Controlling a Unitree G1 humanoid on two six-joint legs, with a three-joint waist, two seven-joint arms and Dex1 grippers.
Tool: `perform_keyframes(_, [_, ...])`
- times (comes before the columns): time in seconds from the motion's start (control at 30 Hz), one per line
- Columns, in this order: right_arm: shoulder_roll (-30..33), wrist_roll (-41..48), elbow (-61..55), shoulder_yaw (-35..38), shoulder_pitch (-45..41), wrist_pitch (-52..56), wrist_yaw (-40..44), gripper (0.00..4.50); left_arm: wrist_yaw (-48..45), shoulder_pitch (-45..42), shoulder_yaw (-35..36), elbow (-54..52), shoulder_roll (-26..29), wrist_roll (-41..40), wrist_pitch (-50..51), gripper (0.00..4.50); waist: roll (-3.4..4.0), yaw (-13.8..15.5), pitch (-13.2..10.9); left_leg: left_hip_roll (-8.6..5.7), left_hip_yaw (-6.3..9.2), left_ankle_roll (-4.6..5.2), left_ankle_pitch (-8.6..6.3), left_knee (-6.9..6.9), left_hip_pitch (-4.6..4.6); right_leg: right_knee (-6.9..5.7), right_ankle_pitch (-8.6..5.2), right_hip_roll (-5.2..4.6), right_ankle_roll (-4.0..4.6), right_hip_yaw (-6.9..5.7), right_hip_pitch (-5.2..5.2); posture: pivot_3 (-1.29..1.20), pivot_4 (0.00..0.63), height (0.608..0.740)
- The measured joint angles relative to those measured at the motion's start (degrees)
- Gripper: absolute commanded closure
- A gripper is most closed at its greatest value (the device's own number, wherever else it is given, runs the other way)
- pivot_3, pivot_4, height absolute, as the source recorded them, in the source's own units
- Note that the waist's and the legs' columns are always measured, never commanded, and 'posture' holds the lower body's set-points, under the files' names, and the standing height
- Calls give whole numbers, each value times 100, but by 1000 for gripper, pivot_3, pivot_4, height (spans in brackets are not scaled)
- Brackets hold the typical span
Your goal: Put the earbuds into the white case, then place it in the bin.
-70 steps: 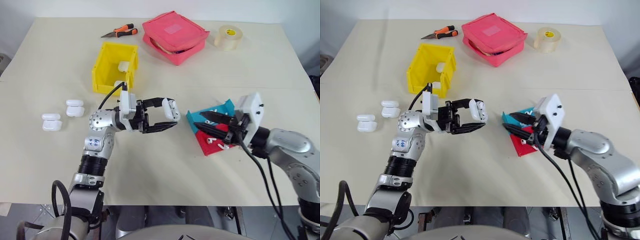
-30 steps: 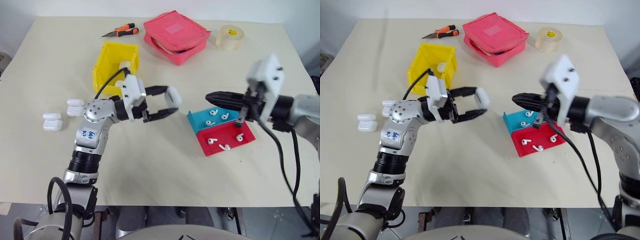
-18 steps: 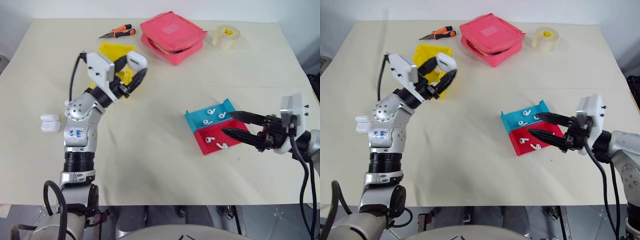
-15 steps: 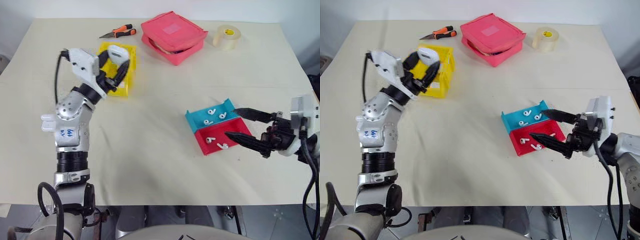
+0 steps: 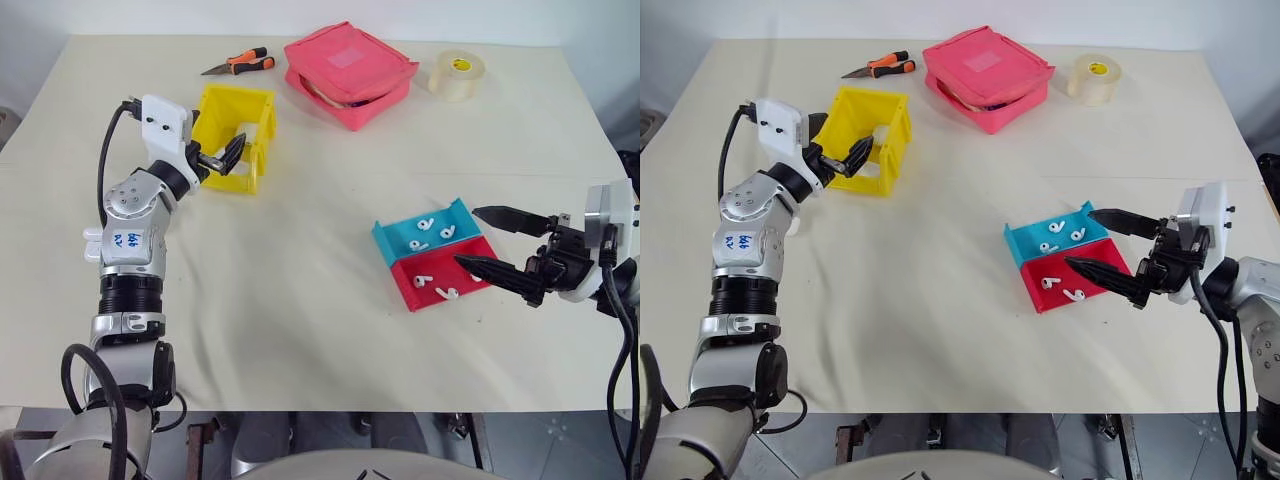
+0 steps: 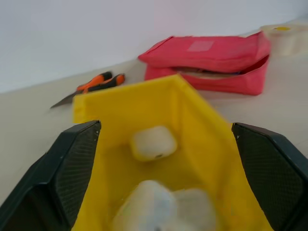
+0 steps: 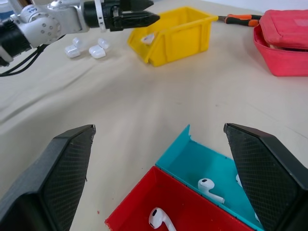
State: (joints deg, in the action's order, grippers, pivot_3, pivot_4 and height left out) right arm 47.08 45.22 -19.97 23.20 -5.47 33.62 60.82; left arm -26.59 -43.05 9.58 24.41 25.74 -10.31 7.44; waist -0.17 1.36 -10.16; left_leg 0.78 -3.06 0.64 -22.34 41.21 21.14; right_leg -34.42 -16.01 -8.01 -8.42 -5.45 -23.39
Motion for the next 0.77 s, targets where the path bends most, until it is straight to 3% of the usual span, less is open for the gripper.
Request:
perform_keyframes(0.2, [50,-85,217,-44,-123,-11,42,0,-415,564,194,-1090,380,-429,458,30,0,-29,0,6,-4,0,0,-3,-2,-2,0,0,0,-1,-4,0,150,740])
perform_keyframes(0.43, [171,-252,805,-217,-403,-287,531,0,-1294,2032,1069,-2655,1039,-1615,1129,30,1,-22,0,8,-3,-1,0,2,-3,-5,0,-3,1,0,-3,0,150,740])
perform_keyframes(0.57, [247,-483,1303,-369,-457,-640,977,0,-2067,3089,1519,-2944,1436,-1986,1139,30,1,-2,0,8,-4,-1,0,3,-6,-5,-1,-3,2,0,0,0,150,740])
perform_keyframes(0.77, [308,-896,1934,-690,-545,-1116,1431,0,-2637,3833,2175,-3087,1676,-2337,1057,30,2,-9,0,9,-3,-2,-1,5,-7,-7,-1,-4,4,0,1,0,150,740])
